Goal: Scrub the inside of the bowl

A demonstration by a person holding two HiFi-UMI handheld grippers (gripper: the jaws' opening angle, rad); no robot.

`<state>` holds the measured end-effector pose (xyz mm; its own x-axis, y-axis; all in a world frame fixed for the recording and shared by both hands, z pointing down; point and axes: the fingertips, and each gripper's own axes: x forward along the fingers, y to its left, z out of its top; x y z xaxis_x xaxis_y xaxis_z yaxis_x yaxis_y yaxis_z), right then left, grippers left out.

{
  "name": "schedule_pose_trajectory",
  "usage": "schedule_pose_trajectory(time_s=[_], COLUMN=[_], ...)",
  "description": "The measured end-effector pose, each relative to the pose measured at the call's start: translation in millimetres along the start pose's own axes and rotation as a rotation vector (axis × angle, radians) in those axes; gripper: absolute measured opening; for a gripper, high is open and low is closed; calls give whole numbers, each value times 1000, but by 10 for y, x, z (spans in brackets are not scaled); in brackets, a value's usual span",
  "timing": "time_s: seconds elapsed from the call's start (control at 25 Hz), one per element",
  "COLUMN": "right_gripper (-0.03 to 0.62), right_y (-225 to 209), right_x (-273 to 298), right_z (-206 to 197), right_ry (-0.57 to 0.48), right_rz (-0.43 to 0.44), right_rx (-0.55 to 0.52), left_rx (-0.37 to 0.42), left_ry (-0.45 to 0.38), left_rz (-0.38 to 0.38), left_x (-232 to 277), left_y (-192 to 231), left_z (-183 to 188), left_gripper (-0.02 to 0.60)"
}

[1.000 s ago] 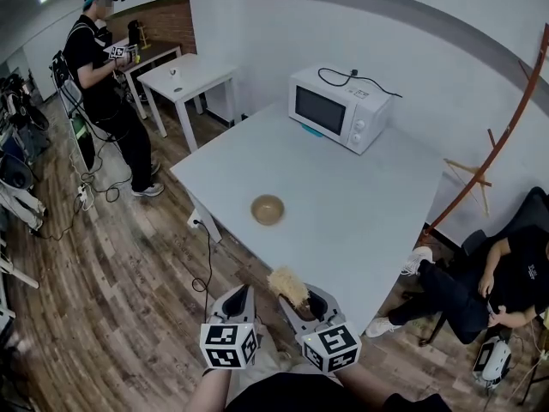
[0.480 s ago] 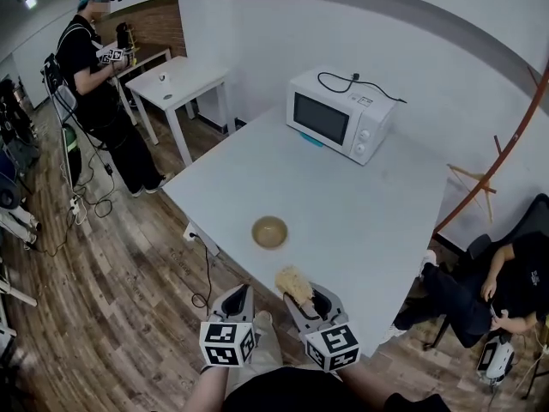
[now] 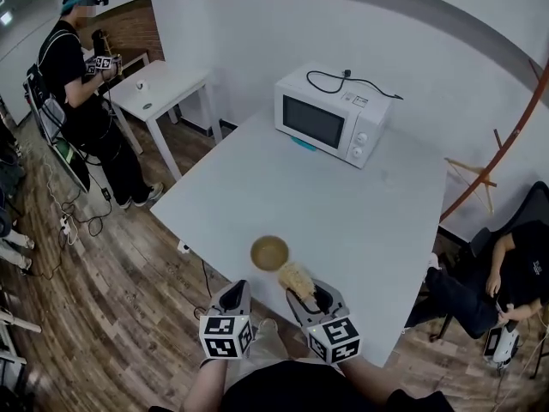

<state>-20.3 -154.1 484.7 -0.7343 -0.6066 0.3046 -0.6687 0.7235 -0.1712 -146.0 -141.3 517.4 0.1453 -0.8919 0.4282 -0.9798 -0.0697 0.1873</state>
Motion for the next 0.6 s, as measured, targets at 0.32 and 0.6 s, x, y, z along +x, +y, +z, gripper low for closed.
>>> schedule_pose_trajectory(time_s=[0.32,0.6], right_gripper=[186,186], right_y=[-231,-277], right_x=[451,783], right_z=[-58,-108], right_ry=[46,97], right_rz=[-53,-54], right_rx=[3,-1], left_rx=[16,22], left_ry=[63,133], left_rz=[-61,-128], left_x=[512,867], left_y=[253,380], left_z=[11,-72], left_gripper=[17,20])
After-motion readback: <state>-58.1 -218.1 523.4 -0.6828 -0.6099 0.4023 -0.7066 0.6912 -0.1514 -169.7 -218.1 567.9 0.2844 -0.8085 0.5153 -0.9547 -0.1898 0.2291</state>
